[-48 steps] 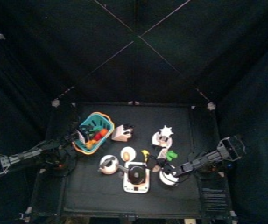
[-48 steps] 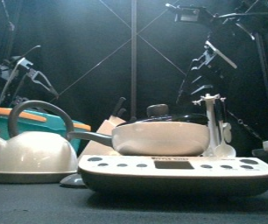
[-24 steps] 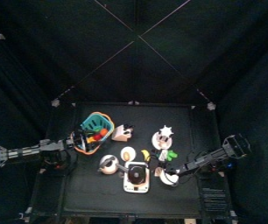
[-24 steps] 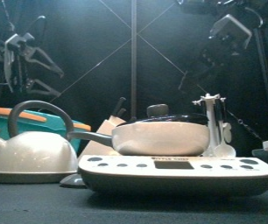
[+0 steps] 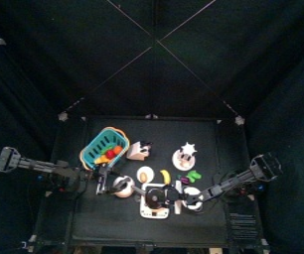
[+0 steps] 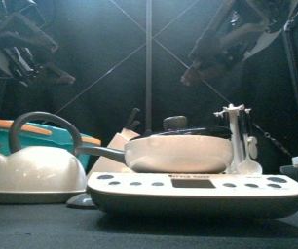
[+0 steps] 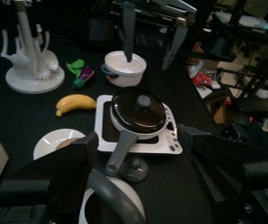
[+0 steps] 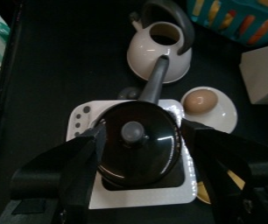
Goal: Grab pot lid and place onto table left of stove
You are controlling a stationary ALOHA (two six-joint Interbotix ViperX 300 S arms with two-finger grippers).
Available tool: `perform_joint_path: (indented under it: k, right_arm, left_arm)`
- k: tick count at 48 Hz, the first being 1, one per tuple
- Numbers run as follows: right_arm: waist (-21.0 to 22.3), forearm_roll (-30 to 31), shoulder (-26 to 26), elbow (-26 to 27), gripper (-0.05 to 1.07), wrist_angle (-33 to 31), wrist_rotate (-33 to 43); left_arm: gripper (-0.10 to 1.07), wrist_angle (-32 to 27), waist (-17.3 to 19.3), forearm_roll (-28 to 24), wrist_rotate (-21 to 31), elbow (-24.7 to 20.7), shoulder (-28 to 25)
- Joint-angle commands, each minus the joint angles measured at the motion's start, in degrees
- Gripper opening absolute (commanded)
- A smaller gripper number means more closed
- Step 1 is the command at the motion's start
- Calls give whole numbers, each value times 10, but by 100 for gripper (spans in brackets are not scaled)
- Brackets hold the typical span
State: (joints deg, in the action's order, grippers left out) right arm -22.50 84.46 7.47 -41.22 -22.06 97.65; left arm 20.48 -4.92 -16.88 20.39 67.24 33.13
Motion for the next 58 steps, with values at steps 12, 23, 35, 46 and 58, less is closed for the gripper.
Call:
perform_joint_path:
  k: [12,23,35,46,58]
  right_arm:
    - [9,30,11,19,98,-17,68]
    - [11,35,-11,21,98,-21,68]
    - [10,34,-66,45,98,-18,67]
    - [10,21,-92,52,98,-17,66]
    - [9,13,-103,48,91,-17,65]
  left_arm:
    - [103,13,-1,27,-42,-25,-24]
    - [103,13,-3,46,-59,-23,-24]
    - [103,13,-4,50,-59,-23,-24]
    - [103,13,-4,52,-59,-22,-24]
    - [103,13,-4,55,-59,-20,-24]
